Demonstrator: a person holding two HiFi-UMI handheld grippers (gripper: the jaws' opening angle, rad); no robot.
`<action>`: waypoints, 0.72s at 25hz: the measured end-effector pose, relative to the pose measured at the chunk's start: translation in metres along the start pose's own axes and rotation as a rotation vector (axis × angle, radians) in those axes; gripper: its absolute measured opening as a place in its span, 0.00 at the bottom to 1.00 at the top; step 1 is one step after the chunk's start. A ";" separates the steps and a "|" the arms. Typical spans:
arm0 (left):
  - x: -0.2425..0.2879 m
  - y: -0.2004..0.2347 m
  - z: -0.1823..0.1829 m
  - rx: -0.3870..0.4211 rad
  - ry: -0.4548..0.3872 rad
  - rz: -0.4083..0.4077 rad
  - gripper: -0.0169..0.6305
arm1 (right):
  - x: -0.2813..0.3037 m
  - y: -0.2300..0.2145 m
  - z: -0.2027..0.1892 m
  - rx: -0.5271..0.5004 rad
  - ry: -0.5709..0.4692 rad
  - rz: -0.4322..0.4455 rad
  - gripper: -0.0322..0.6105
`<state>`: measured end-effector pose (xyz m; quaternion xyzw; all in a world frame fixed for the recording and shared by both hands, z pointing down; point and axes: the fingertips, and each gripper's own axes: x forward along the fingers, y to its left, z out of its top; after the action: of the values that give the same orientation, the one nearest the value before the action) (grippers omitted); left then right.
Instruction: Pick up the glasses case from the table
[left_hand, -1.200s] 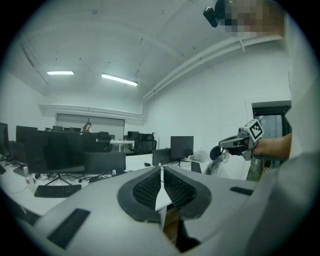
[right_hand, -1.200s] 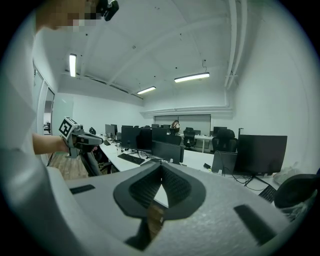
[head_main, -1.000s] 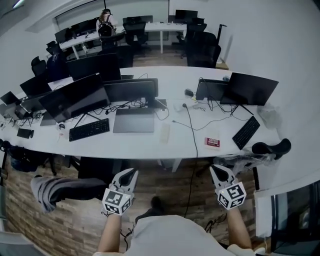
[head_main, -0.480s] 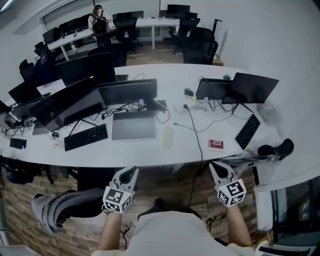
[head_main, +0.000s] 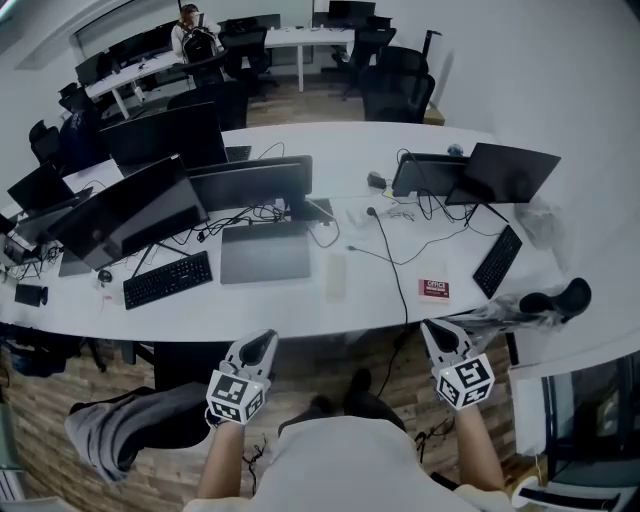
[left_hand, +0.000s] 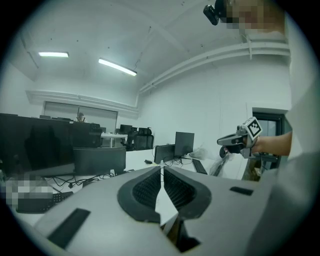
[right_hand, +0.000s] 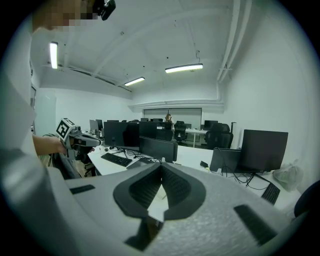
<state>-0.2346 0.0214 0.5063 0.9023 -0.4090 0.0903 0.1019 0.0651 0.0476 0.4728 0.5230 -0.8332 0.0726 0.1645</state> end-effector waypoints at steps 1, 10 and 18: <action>0.003 0.002 0.000 0.000 0.003 0.001 0.05 | 0.003 -0.003 0.000 0.003 0.001 0.001 0.05; 0.049 0.016 0.014 -0.014 0.001 0.058 0.05 | 0.053 -0.046 0.000 0.011 -0.006 0.061 0.05; 0.109 0.018 0.034 -0.030 -0.004 0.115 0.05 | 0.101 -0.102 0.010 -0.010 -0.003 0.138 0.05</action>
<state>-0.1743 -0.0775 0.5022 0.8758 -0.4617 0.0881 0.1095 0.1143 -0.0867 0.4935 0.4638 -0.8677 0.0788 0.1604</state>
